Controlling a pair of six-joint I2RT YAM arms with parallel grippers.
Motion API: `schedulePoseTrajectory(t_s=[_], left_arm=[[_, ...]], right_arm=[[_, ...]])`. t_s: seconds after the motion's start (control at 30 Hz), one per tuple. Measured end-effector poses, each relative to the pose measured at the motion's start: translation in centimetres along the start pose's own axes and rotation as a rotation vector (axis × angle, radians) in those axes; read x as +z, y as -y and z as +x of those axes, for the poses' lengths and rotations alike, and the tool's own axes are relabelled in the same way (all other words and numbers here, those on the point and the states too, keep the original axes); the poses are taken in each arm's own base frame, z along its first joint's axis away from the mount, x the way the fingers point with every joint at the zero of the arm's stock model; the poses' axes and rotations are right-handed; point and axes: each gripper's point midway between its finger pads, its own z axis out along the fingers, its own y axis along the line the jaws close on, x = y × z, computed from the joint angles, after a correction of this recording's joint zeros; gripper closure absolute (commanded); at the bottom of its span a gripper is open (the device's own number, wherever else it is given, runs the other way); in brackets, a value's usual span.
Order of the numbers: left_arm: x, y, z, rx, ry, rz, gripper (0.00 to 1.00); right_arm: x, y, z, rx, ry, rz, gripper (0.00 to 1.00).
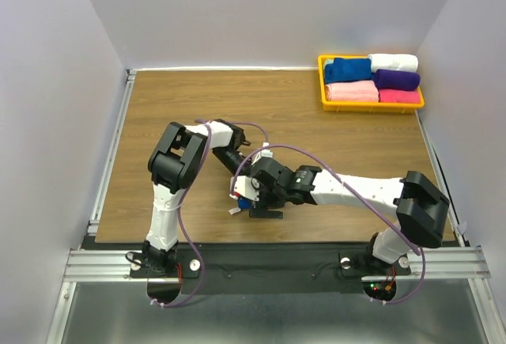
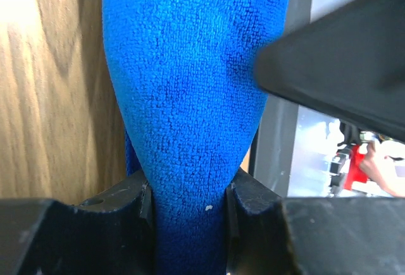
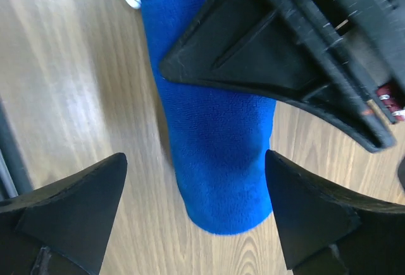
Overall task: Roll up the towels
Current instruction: Place the rolled towel into the container
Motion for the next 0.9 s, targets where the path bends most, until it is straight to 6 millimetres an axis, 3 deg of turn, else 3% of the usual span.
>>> schedulePoseTrajectory(t_s=[0.23, 0.33, 0.47, 0.57, 0.6, 0.67, 0.77, 0.8, 0.9], left_arm=[[0.0, 0.1, 0.2, -0.024, -0.004, 0.03, 0.92], [0.0, 0.2, 0.3, -0.032, -0.006, 0.044, 0.92], [0.0, 0.3, 0.6, -0.046, -0.008, 0.066, 0.9], [0.0, 0.4, 0.7, -0.053, -0.008, 0.078, 0.84], [-0.1, 0.4, 0.8, -0.052, -0.009, 0.079, 0.82], [-0.1, 0.4, 0.8, -0.047, -0.009, 0.079, 0.66], [-0.4, 0.3, 0.8, -0.05, -0.003, 0.077, 0.43], [-0.5, 0.3, 0.8, -0.05, 0.0, 0.076, 0.4], [-1.7, 0.6, 0.6, -0.055, 0.021, 0.062, 0.07]], right_arm=[[1.8, 0.1, 1.1, -0.018, -0.025, 0.026, 0.06], [2.5, -0.1, 1.5, -0.026, -0.032, 0.024, 0.12], [3.5, -0.3, 1.8, -0.043, -0.036, 0.021, 0.25], [3.9, -0.4, 2.0, -0.055, -0.032, 0.026, 0.41], [4.1, -0.3, 2.0, -0.062, -0.029, 0.029, 0.53], [4.2, -0.3, 2.0, -0.068, -0.02, 0.035, 0.65], [4.4, -0.2, 1.8, -0.074, -0.01, 0.042, 0.99], [4.4, -0.2, 1.8, -0.074, -0.009, 0.042, 0.99], [4.4, -0.3, 2.0, -0.067, 0.004, 0.051, 0.99]])
